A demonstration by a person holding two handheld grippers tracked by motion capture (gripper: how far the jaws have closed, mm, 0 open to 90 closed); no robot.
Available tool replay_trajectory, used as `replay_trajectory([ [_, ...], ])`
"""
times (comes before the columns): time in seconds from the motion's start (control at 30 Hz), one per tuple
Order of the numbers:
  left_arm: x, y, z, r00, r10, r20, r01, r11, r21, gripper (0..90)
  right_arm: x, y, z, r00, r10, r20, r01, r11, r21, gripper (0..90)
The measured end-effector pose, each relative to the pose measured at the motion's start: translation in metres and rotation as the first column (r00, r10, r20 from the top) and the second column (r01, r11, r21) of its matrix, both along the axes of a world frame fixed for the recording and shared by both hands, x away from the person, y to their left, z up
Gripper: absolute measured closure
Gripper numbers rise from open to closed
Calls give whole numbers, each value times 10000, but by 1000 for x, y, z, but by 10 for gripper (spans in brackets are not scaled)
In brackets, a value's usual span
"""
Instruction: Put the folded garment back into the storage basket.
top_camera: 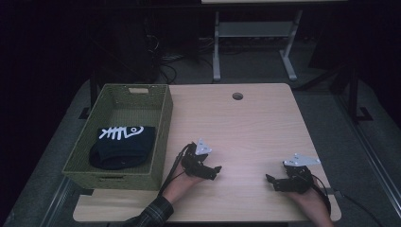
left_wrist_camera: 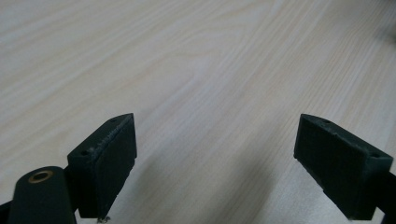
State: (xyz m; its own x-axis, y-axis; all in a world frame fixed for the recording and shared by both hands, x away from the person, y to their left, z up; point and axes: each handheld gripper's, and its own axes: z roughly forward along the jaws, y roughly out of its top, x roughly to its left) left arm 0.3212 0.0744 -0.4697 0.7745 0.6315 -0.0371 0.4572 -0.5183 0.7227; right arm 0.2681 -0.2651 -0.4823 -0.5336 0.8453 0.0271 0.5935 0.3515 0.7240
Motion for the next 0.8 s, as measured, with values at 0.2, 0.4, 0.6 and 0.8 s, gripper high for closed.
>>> replay_trajectory([
  [0.2, 0, 0, -9, 9997, -13, 226, 9, 9998, 187, 127, 0, 0, 0, 10000, -5, -5, 5, 10000, 2, 130],
  [0.4, -1, 0, -9, 9996, -105, 276, 96, 9995, 299, 128, 0, 0, 0, 10000, -4, -4, 4, 10000, 0, 130],
  [0.6, -1, 0, -9, 9996, -108, 272, 101, 9995, 284, 128, 0, 0, 0, 10000, -3, 3, 3, 10000, -1, 130],
  [0.8, -1, 0, -9, 9996, -120, 264, 113, 9995, 291, 129, 0, 0, 0, 10000, -3, -1, 3, 10000, 0, 130],
])
